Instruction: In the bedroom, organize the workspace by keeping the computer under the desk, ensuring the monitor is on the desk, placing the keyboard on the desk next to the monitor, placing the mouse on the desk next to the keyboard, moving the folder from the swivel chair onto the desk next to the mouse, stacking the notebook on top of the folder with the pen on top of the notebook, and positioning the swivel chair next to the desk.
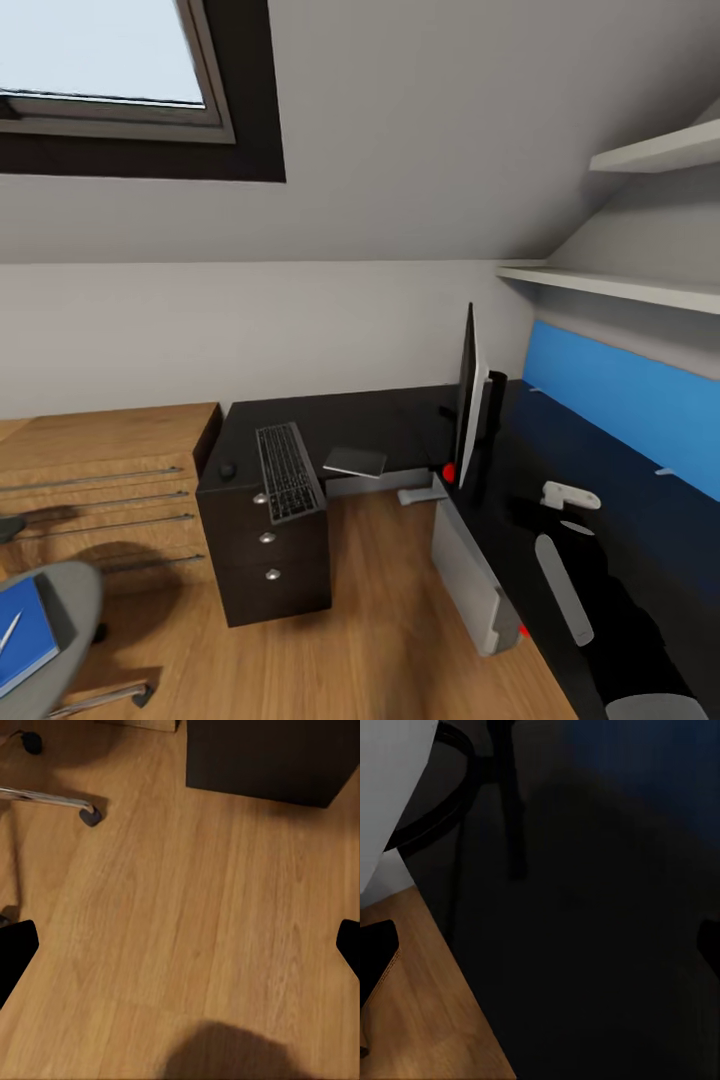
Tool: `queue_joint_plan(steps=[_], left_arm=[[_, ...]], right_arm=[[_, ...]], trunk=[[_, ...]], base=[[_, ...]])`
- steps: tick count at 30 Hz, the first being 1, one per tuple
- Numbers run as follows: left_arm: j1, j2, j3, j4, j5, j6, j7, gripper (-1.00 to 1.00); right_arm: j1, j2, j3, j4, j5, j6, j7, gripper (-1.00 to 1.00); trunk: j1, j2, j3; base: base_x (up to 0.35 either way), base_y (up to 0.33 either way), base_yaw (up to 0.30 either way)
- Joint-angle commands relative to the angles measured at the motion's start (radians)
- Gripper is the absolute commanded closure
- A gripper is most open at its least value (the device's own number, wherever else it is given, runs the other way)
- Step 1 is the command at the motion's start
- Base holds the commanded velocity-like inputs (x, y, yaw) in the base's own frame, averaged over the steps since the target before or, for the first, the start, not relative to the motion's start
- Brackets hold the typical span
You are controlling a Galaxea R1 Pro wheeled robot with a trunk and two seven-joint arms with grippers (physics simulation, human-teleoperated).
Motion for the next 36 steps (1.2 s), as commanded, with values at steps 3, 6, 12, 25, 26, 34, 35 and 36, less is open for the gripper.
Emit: queue_joint_plan(steps=[3,6,12,25,26,34,35,36], left_arm=[[0.0,0.0,0.0,-0.001,0.009,-0.002,0.0,-1.0],[0.0,0.0,0.0,-0.001,0.009,-0.002,0.0,-1.0],[0.0,0.0,0.0,-0.001,0.009,-0.002,0.0,-1.0],[0.0,0.0,0.0,-0.001,0.009,-0.002,0.0,-1.0],[0.0,0.0,0.0,-0.001,0.009,-0.002,0.0,-1.0],[0.0,0.0,0.0,-0.001,0.009,-0.002,0.0,-1.0],[0.0,0.0,0.0,-0.001,0.009,-0.002,0.0,-1.0],[0.0,0.0,0.001,-0.001,0.009,-0.002,0.0,-1.0]], right_arm=[[-0.001,-0.001,0.001,-0.002,-0.01,-0.009,-0.009,-1.0],[-0.001,-0.002,0.0,-0.002,-0.01,-0.016,-0.008,-1.0],[-0.001,-0.002,-0.001,-0.001,-0.011,-0.021,-0.008,-1.0],[-0.001,-0.001,0.001,0.001,-0.011,-0.021,-0.009,-1.0],[-0.001,-0.001,0.001,0.001,-0.011,-0.021,-0.01,-1.0],[-0.001,-0.001,0.001,0.001,-0.01,-0.022,-0.011,-1.0],[-0.001,-0.001,0.001,0.001,-0.01,-0.022,-0.011,-1.0],[-0.001,-0.001,0.001,0.001,-0.01,-0.023,-0.011,-1.0]], trunk=[[0.001,-0.001,-0.001],[0.001,-0.001,-0.001],[0.001,-0.001,-0.001],[0.001,-0.001,-0.001],[0.001,-0.001,-0.001],[0.001,-0.001,-0.001],[0.001,-0.001,-0.001],[0.001,-0.001,-0.001]], base=[[0.273,0.0,0.0],[0.298,0.0,0.0],[0.294,0.0,0.0],[0.131,0.0,0.0],[0.26,0.0,0.0],[0.267,0.0,0.0],[0.132,0.0,0.0],[0.084,0.0,0.0]])
